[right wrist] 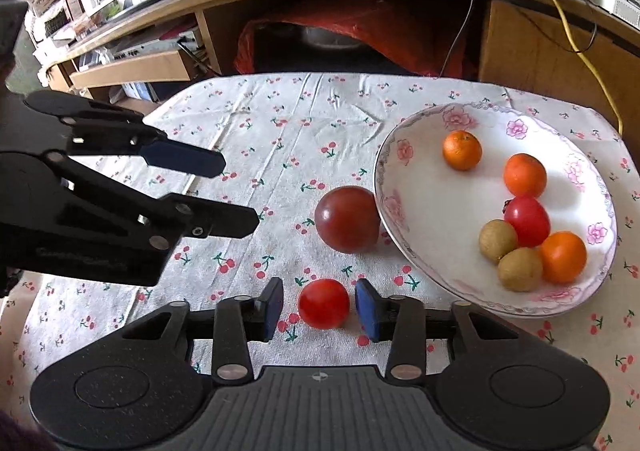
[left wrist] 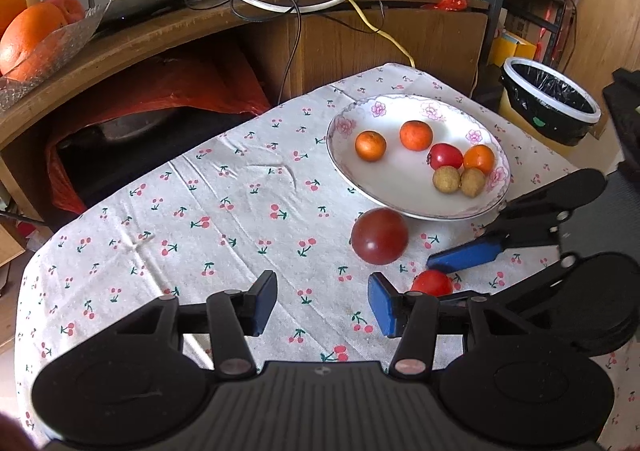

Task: Organize fruits
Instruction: 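Close right gripper on red cherry tomato while left gripper closes on large tomato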

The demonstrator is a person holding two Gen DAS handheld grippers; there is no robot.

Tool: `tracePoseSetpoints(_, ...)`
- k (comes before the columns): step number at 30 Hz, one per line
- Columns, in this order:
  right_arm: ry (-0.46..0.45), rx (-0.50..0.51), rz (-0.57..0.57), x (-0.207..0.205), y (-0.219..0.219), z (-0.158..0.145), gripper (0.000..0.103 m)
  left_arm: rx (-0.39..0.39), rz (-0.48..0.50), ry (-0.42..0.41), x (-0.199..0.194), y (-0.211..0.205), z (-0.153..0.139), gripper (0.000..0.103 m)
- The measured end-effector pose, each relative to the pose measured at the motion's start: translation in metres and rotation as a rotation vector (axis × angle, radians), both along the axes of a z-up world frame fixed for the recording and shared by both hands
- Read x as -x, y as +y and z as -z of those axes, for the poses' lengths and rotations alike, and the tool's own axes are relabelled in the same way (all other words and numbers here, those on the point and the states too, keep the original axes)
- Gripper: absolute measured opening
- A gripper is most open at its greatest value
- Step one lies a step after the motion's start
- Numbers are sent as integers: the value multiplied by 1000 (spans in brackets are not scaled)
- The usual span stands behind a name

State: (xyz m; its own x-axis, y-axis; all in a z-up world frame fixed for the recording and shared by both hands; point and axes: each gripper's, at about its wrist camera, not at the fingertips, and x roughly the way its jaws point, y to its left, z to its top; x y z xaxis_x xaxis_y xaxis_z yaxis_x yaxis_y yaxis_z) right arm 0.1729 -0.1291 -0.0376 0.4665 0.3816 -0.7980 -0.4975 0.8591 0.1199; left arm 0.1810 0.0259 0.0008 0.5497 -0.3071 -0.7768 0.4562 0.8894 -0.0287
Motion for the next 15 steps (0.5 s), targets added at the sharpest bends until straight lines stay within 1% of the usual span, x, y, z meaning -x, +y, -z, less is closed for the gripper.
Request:
tracePoseSetpoints(2,11,19,-1,0,0,3,23,1,2,4,-1,-1,1,58)
tracePoseSetpoints(8,24,29,-3,5,-6,0,22,5,26,18,-2,-10,6,58)
tracePoseSetpoints(15,35,10,52,9,-29,-4,22,9,60,20,-12,-32,11,58)
